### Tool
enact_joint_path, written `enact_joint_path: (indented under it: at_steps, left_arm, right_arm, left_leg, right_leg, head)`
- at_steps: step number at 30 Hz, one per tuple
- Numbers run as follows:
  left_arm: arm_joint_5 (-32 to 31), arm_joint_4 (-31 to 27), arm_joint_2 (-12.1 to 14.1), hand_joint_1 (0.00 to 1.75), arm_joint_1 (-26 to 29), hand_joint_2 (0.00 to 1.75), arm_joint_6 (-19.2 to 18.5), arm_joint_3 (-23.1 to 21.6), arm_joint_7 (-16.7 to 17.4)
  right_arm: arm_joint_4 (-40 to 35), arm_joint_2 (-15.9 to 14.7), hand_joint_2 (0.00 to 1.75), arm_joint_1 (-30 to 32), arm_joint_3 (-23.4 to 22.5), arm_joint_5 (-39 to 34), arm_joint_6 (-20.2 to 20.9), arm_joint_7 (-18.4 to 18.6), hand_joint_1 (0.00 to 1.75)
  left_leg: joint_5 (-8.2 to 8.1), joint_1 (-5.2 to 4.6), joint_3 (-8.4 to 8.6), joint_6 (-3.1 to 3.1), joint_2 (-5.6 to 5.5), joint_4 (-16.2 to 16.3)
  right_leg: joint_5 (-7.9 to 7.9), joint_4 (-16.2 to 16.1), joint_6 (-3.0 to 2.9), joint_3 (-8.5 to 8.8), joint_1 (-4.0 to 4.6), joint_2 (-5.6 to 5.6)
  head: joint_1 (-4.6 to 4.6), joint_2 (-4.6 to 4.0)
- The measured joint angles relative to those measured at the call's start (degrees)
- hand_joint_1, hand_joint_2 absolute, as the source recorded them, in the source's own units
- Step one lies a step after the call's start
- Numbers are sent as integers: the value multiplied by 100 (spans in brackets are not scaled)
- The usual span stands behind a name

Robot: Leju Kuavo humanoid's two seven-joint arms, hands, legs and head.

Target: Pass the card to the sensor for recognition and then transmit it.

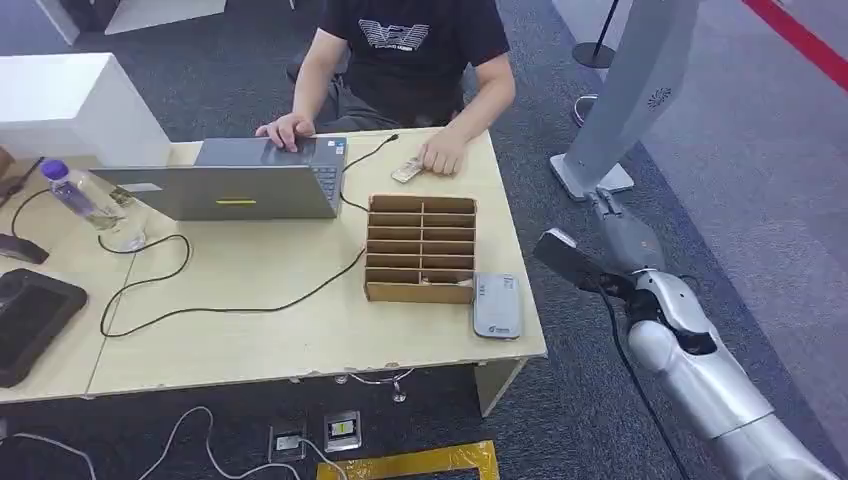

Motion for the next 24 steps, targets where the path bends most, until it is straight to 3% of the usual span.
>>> enact_joint_path:
  at_steps: [8,12,15,19,24]
  left_arm:
    - [-63,-2,-2,0,-5,0,15,55,-81]
    - [-109,0,-2,0,-5,0,59,55,-98]
    - [-52,0,-4,0,-8,0,116,74,-101]
    - [-50,0,-4,0,-5,0,153,92,-98]
    - [-31,0,-4,0,-3,0,168,96,-37]
  right_arm:
    - [-1510,-378,175,505,7,418,39,348,0]
    - [-1922,-426,175,769,89,1449,-506,160,0]
    - [-1920,-383,175,956,282,2275,-850,2,0]
    - [-1771,-133,175,1203,562,2422,-1117,90,0]
    - [-1553,219,175,1246,826,2476,-1055,158,0]
  left_leg:
    - [-1,2,11,-3,10,-1]
    - [-2,3,8,-4,9,-3]
    - [-3,3,9,-5,9,-4]
    - [-3,3,3,-5,8,-5]
    - [-3,6,4,-6,8,-5]
  right_leg:
    - [0,2,0,5,2,20]
    - [-1,2,-1,5,2,19]
    - [-2,2,-2,7,2,18]
    - [-2,3,-2,4,2,18]
    - [-2,4,-2,4,5,17]
  head:
    - [-2,0]
    - [0,0]
    - [-2,0]
    - [-4,0]
    - [0,0]
